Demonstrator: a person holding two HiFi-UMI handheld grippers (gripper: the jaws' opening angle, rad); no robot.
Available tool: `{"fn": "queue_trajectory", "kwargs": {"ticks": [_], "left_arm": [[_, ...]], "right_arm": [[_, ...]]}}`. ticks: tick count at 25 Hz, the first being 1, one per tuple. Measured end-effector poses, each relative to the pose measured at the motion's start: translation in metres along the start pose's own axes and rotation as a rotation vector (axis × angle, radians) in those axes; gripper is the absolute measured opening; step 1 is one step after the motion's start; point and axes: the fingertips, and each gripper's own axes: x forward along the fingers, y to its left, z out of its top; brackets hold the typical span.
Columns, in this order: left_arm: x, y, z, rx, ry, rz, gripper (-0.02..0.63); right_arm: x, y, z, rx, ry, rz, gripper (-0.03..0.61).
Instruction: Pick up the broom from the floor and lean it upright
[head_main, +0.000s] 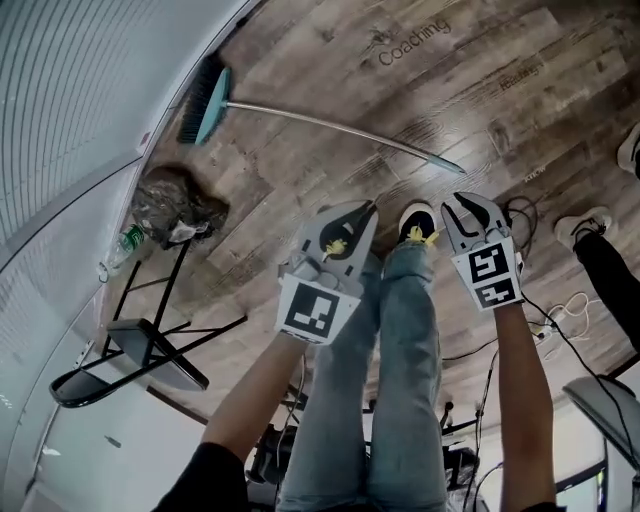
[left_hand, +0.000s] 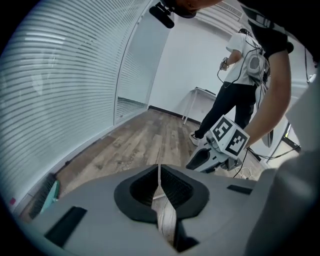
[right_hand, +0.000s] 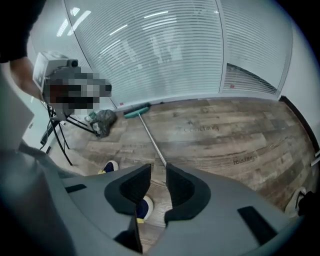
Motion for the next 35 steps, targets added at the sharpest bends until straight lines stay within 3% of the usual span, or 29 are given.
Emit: {"fn": "queue_trajectory", "kwargs": {"ticks": [4, 8, 12, 15, 23, 27, 35], "left_arm": [[0.021, 0.011, -0.054, -0.005, 0.020, 0.002, 0.008], [0.044, 0.008, -0.100, 0.041, 0.028, -0.021, 0.008], [0.069, 0.014, -0.136, -0.046, 0.022, -0.037, 0.008], [0.085, 0.015, -0.154, -0.048, 0.020, -0.053, 0.008], [0.100, 0.031, -0.185, -0.062, 0.003, -0.051, 0.008], [0.097, 0.036, -0.189, -0.038, 0.012, -0.052, 0.008], [0.093, 0.055, -0.175, -0.052, -0.025, -0.016, 0.008]], "right_arm": [[0.053, -0.012, -0.051, -0.010, 0.080, 0.005, 0.101], [0.086, -0.035, -0.092, -0.051, 0.133, -0.038, 0.121], [0.122, -0.054, -0.121, -0.081, 0.174, -0.048, 0.124], [0.148, -0.060, -0.137, -0.102, 0.191, -0.050, 0.126], [0.195, -0.081, -0.176, -0.220, 0.258, -0.108, 0.133], [0.204, -0.081, -0.188, -0.220, 0.305, -0.096, 0.133], [0.202, -0.082, -0.188, -0.199, 0.287, -0.129, 0.126]]}}
